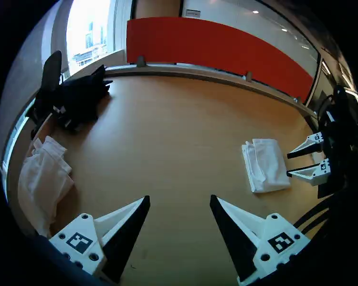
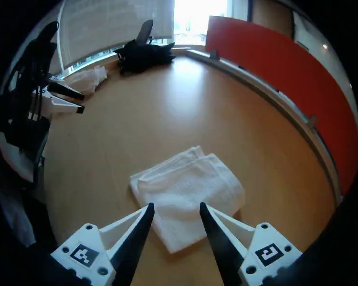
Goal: Fold towel
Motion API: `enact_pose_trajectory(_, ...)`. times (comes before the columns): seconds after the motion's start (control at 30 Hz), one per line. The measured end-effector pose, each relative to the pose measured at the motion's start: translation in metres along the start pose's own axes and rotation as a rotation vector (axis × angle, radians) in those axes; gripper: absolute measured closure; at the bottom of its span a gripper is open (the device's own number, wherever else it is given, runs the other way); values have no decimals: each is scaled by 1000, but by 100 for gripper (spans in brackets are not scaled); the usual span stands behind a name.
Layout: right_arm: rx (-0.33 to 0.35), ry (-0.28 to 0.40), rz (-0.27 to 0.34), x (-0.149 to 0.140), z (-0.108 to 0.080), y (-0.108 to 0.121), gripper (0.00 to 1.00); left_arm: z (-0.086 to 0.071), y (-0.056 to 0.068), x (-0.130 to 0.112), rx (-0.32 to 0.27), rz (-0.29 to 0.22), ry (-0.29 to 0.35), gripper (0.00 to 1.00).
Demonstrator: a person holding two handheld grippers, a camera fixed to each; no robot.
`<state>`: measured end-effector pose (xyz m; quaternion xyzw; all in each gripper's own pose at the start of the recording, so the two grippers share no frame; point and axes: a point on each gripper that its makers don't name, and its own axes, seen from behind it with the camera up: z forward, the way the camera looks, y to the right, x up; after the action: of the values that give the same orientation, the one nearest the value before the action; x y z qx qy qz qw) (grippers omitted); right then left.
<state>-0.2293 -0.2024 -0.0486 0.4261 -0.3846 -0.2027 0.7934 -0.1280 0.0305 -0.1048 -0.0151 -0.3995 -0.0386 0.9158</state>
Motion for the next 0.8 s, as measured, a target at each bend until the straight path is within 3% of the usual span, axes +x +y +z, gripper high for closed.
enact_pose_trajectory(0.4, -16, -57, 42, -44, -7, 2, 27, 2, 6, 3, -8, 11, 0, 7)
enact_pose_trajectory(0.8, -25, -81, 48, -59, -6, 4, 27, 3, 10, 4, -12, 16, 0, 7)
